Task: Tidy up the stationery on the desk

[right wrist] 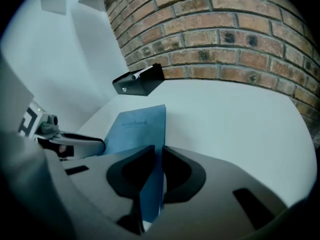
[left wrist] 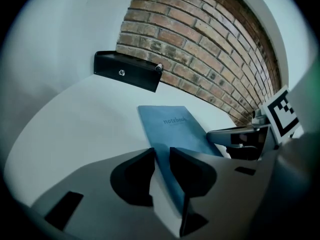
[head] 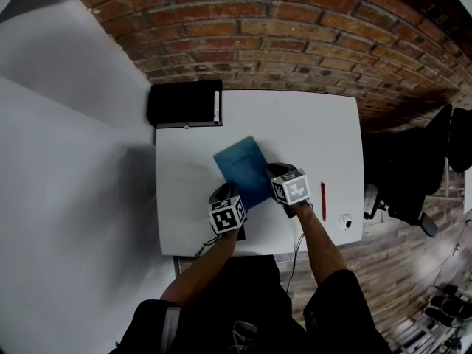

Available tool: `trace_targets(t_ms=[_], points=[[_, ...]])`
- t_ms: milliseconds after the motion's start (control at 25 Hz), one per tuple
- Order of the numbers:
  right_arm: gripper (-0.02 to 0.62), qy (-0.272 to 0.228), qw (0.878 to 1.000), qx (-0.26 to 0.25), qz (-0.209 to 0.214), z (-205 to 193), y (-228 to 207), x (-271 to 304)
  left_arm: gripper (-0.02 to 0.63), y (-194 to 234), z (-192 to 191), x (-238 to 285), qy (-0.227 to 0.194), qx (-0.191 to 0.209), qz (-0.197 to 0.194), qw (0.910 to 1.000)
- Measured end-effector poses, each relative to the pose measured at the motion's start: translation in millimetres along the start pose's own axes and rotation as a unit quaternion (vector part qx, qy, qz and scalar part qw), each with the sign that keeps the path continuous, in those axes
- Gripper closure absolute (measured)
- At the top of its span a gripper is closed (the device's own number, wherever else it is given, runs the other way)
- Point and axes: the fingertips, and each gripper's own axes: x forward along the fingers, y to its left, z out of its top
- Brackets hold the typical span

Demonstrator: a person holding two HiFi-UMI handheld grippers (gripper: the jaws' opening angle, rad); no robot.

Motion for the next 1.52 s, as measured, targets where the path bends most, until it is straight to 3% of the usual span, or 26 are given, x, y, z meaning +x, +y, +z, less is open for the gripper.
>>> trace_targets(t_ms=[320,760,1520], points=[[0.555,-0.003,1.000,0.016,-0.001,2.5,-0.6,-5.6,0.512,0.1,0.6,-1.6,0.000,0.003,0.001,1.0000],[0.558,0.000,0.998,0.053,0.014,-17.2,16.6,-9.2,0.519,12.3,-1.8,-9.6,0.004,0.040,-0.009,0.9991],[0.563,-0.020,0.991,0.131,0.028,-50.6,91.5,-12.8,0.532,66.0,-16.9,-46.6,0.018,0.068,-0.010,0.9975]])
